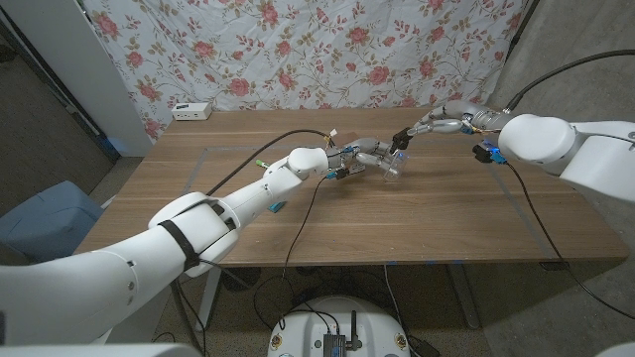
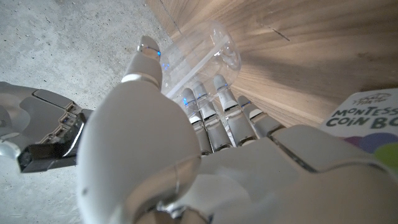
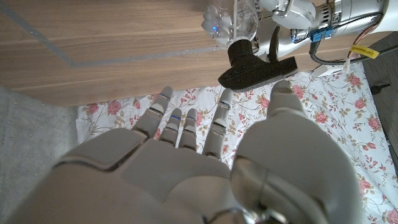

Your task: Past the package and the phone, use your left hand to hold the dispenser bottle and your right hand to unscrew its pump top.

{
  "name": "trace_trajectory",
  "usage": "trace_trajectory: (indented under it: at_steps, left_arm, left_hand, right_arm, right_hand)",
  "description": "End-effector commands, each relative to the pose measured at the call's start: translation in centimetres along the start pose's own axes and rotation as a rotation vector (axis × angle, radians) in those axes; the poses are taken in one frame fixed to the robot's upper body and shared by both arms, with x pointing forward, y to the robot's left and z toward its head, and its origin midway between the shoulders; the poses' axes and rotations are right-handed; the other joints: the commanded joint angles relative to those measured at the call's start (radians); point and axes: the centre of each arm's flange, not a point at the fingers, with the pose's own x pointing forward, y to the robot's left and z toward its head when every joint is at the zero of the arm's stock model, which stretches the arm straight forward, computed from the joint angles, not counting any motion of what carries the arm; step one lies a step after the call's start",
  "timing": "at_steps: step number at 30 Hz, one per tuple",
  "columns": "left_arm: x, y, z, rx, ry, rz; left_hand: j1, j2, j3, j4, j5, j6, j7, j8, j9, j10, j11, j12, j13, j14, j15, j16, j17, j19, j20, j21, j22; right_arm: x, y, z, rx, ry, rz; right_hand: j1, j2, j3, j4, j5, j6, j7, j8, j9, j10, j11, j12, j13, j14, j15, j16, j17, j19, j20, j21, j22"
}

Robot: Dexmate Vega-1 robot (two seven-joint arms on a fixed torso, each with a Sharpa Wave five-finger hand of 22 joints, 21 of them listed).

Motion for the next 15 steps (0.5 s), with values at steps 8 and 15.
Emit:
trace_trajectory:
  at_steps: [8, 15]
  left_arm:
    - [0.99, 0.27, 0.16, 0.009, -0.001, -0.023]
    - [1.09, 0.18, 0.3, 0.015, -0.006, -0.028]
  left_hand:
    - [0.015, 0.098, 0.033, 0.022, 0.004, 0.055, 0.006, 0.004, 0.001, 0.014, -0.008, 0.005, 0.005, 0.012, -0.093, 0.0, 0.003, 0.001, -0.057, 0.0, 0.003]
    - [0.013, 0.099, 0.036, 0.022, 0.004, 0.057, 0.005, 0.004, 0.002, 0.018, -0.008, 0.005, 0.007, 0.013, -0.092, -0.001, 0.003, 0.0, -0.058, 0.0, 0.003]
  right_arm:
    - [-0.13, 1.64, 0.78, 0.004, 0.004, 0.001]
    - [-0.76, 1.87, 0.71, 0.002, 0.02, -0.029]
  right_hand:
    - [-0.024, -0.001, -0.005, 0.009, -0.003, 0.031, 0.003, 0.011, 0.0, 0.023, 0.003, 0.005, 0.003, 0.017, -0.004, 0.007, 0.001, 0.009, 0.002, 0.002, 0.004]
    - [-0.03, -0.003, -0.007, 0.01, -0.002, 0.036, 0.006, 0.011, -0.001, 0.026, 0.003, 0.005, 0.002, 0.02, -0.002, 0.007, 0.0, 0.012, 0.0, 0.003, 0.004]
